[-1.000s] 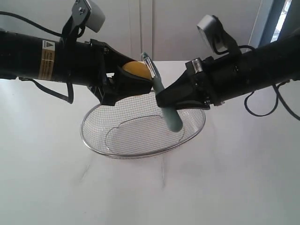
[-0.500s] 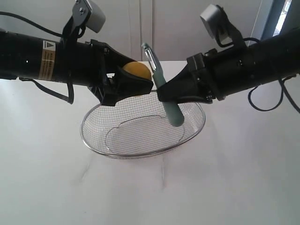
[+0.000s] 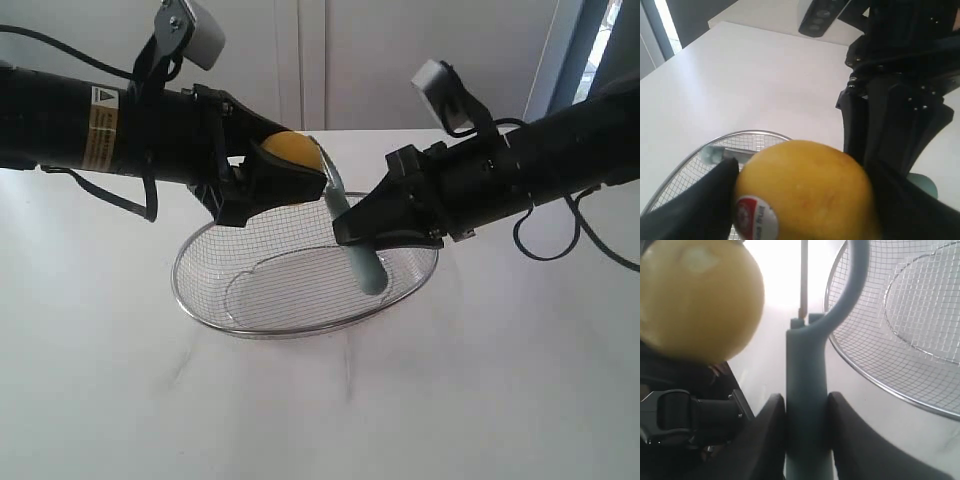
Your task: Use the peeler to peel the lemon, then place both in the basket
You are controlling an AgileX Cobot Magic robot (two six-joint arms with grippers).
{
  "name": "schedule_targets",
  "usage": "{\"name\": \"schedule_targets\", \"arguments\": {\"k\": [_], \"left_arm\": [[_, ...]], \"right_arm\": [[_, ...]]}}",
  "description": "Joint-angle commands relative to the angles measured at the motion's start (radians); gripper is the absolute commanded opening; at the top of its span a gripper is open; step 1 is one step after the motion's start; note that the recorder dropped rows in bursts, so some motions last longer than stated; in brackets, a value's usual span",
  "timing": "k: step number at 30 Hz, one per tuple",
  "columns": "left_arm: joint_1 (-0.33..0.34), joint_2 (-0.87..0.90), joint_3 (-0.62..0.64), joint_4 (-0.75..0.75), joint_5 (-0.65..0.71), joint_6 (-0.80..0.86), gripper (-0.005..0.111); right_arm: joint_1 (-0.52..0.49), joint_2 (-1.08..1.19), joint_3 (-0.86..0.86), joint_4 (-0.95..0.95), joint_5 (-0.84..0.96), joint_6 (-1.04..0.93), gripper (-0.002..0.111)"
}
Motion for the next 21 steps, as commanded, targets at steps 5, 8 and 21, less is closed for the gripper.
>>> {"name": "schedule_targets", "arguments": {"k": [5,8,21], "left_arm": [[0.004,-0.016,0.001,-0.008,-0.006,0.001,0.0],[0.004,-0.016,0.001,-0.008,-0.006,0.001,0.0],[0.004,-0.016,0.001,-0.008,-0.006,0.001,0.0]], "right_arm": [[0.001,-0.002,0.003,0.045,0.063,0.002,0.0],[0.001,-0.002,0.003,0.049,0.065,0.002,0.0],[0.001,-0.083,0.003,0.053,0.048,-0.025,0.0]]}}
